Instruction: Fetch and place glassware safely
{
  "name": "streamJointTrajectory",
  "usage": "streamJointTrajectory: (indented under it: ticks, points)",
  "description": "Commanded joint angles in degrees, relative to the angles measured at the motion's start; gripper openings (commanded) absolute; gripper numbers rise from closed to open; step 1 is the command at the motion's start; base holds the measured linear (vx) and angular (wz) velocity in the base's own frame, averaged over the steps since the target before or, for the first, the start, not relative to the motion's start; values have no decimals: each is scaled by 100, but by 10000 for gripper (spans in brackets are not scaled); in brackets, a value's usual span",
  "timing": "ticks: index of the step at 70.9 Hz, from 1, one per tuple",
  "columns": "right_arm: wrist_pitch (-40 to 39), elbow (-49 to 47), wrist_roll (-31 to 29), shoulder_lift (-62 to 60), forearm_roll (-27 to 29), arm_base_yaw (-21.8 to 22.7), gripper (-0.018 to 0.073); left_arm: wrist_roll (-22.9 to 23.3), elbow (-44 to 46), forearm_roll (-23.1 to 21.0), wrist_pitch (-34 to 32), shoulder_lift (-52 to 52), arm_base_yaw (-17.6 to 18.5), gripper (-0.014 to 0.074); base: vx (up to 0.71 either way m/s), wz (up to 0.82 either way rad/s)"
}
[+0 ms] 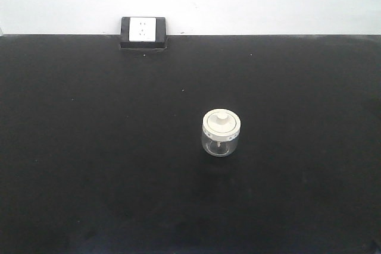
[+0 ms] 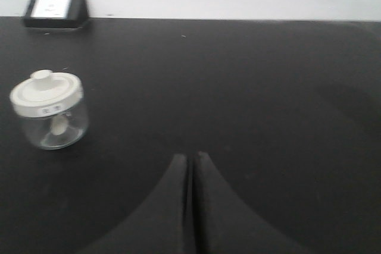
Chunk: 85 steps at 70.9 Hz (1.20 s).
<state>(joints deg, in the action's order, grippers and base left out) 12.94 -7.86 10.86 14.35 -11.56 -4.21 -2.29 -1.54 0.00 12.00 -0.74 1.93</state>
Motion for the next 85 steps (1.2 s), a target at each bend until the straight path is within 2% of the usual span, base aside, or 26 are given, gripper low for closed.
streamJointTrajectory:
  ticks: [1,8,19,31,85]
  points:
    - [-847,94,-48,-6,163,294,-3,45,-172,-59,-401,-66,7,-7,0,0]
    - [-1434,491,-48,-240,239,351,-3,45,-172,-59,-401,-66,7,-7,0,0]
    - [-1821,1050,-48,-833,239,315,-3,45,-172,-59,-401,-66,7,-7,0,0]
    - [-1223,1053,-108,-1593,226,315,-3,45,-172,-59,-401,-66,7,-7,0,0]
    - [-1236,1047,-115,-1559,208,320,-3,45,-172,-59,-353,-66,7,-7,0,0]
